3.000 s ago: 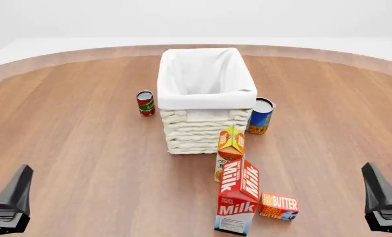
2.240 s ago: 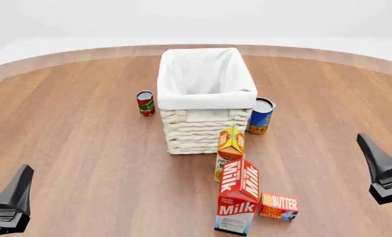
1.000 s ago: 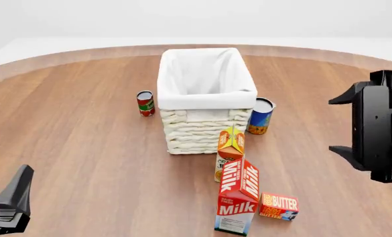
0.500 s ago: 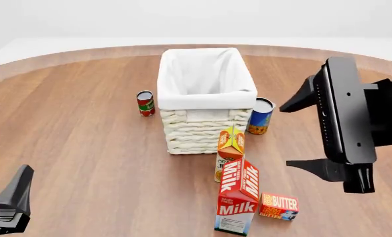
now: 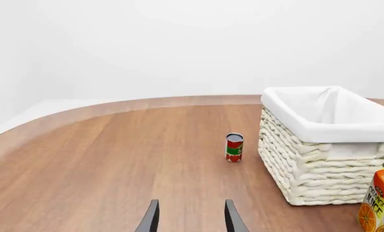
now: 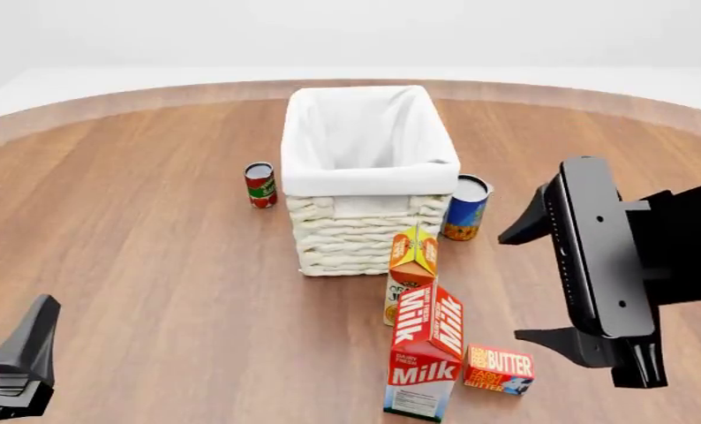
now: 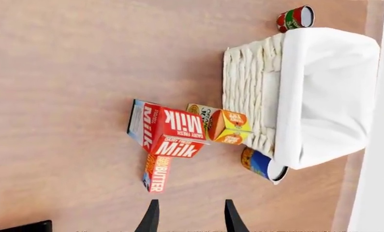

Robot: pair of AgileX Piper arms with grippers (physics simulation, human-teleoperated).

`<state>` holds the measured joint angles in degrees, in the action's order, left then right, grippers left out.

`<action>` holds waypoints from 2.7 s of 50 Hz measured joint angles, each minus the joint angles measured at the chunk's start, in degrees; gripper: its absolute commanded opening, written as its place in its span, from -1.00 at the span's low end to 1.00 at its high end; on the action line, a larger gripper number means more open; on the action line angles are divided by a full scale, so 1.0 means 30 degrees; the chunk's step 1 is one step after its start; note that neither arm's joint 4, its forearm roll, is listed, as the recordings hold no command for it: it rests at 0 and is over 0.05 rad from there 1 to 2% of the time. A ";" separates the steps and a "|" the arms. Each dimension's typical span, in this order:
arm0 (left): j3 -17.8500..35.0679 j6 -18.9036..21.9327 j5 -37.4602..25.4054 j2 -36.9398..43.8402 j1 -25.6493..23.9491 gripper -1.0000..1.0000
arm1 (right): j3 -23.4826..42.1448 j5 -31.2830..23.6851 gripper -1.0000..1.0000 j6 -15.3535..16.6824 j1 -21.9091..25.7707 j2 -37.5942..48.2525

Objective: Pick up the butter and put it in the basket.

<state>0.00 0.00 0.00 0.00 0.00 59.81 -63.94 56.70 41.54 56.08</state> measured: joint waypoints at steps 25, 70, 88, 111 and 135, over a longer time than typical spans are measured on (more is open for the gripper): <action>0.0000 0.0000 0.0000 0.0000 0.0000 1.00 | -0.4122 0.1457 1.00 -0.0175 -0.0198 -0.0284; 0.0000 0.0000 0.0000 0.0000 0.0000 1.00 | -0.7865 0.4319 1.00 -0.0625 -0.0994 0.0260; 0.0000 0.0000 0.0000 0.0000 0.0000 1.00 | -0.8636 0.5470 1.00 -0.0776 -0.1616 0.0622; 0.0000 0.0000 0.0000 0.0000 0.0000 1.00 | -0.9718 0.6812 1.00 -0.0988 -0.2012 0.0971; 0.0000 0.0000 0.0000 0.0000 0.0000 1.00 | -1.0394 0.8234 1.00 -0.0260 -0.3452 0.1432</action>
<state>0.00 0.00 0.00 0.00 0.00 28.63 -39.24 55.92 31.18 60.37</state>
